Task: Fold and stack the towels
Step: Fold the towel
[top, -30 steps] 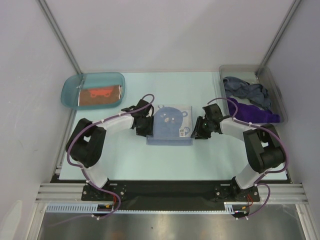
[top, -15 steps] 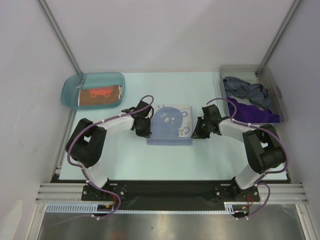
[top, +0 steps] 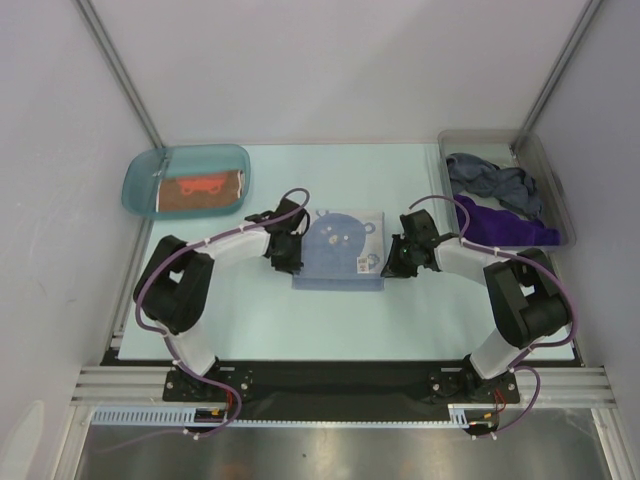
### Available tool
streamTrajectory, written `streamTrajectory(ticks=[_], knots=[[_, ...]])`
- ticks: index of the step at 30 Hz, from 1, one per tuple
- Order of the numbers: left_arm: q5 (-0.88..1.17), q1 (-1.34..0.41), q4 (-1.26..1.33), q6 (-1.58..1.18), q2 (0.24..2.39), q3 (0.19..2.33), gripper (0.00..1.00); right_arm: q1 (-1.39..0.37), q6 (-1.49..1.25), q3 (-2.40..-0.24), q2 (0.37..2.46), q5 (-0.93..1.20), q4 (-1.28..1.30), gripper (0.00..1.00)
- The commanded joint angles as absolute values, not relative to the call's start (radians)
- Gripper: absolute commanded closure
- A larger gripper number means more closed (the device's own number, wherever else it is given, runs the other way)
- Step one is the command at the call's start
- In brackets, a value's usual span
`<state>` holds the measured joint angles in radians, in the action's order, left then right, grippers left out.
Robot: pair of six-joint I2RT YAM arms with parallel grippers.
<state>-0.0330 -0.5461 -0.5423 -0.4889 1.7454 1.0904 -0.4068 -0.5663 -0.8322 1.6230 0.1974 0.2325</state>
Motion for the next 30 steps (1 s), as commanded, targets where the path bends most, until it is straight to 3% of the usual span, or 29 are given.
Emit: streamTrajectory(ticks=[1, 5, 7, 14, 18, 20, 24, 30], knots=[[-0.054, -0.555, -0.557, -0.495, 1.761, 1.129, 0.73, -0.417, -0.557, -0.862, 1.612, 0.181, 0.230, 0.93], [-0.055, -0.558, -0.557, -0.499, 1.772, 1.137, 0.71, -0.417, -0.549, -0.865, 1.608, 0.178, 0.236, 0.93], [-0.057, -0.560, -0.558, -0.499, 1.781, 1.144, 0.74, -0.417, -0.549, -0.865, 1.608, 0.179, 0.236, 0.93], [-0.072, -0.561, -0.580, -0.499, 1.789, 1.163, 1.00, -0.417, -0.538, -0.877, 1.603, 0.176, 0.248, 0.93], [-0.090, -0.563, -0.617, -0.494, 1.786, 1.195, 0.99, -0.419, -0.523, -0.900, 1.601, 0.170, 0.268, 0.95], [-0.100, -0.565, -0.633, -0.491, 1.789, 1.215, 0.85, -0.417, -0.519, -0.908, 1.601, 0.169, 0.273, 0.95], [-0.086, -0.568, -0.632, -0.489, 1.795, 1.216, 1.00, -0.419, -0.523, -0.913, 1.606, 0.176, 0.270, 0.96], [-0.075, -0.571, -0.637, -0.489, 1.809, 1.223, 1.00, -0.419, -0.520, -0.910, 1.606, 0.178, 0.270, 0.96]])
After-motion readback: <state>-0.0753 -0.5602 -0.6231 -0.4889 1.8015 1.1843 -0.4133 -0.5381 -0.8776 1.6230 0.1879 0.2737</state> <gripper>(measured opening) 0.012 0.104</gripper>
